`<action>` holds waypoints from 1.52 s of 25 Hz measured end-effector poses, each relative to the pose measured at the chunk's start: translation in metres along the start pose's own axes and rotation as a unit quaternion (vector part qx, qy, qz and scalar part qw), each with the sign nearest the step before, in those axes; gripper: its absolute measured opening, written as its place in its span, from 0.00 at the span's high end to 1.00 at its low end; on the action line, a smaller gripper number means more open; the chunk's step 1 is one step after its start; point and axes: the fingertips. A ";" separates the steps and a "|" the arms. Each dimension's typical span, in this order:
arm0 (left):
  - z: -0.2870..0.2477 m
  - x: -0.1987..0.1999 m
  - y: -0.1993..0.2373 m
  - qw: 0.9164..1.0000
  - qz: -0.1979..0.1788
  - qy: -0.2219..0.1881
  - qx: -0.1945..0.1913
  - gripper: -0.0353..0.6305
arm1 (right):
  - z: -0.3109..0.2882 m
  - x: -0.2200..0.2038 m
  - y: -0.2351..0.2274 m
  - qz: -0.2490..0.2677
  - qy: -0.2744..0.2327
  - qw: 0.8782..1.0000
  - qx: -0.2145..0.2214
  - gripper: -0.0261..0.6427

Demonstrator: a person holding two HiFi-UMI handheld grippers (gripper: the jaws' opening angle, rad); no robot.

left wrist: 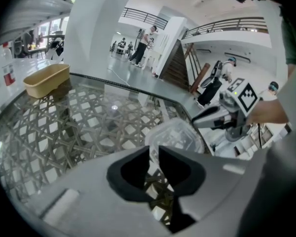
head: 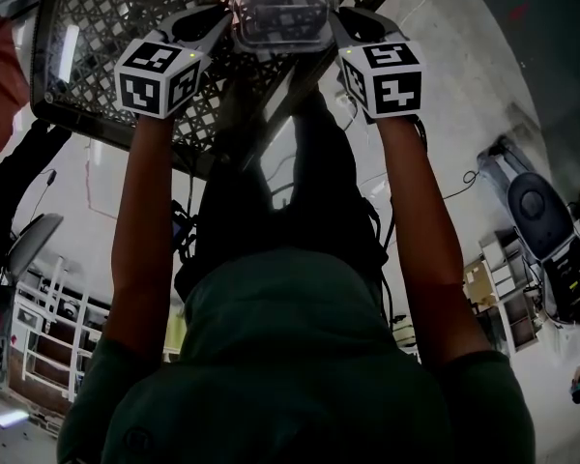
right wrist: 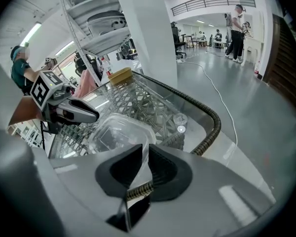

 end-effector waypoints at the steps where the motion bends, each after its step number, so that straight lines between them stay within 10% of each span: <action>1: -0.001 -0.001 0.000 1.000 0.001 0.002 0.000 0.86 | -0.001 -0.001 -0.002 -0.002 0.000 1.000 -0.001 0.89; 18: -0.016 -0.011 -0.005 1.000 0.021 0.023 -0.001 0.79 | -0.006 -0.011 -0.013 -0.086 -0.029 0.995 0.039 0.87; 38: 0.002 -0.004 -0.002 0.993 0.114 -0.011 0.005 0.94 | 0.004 -0.008 -0.003 -0.111 -0.052 0.991 0.048 0.96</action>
Point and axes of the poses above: the fingertips, and each gripper's own axes: z backward along the fingers, y to its left, x out of its top, and after that the axes turned 14 degrees about x, right-handed
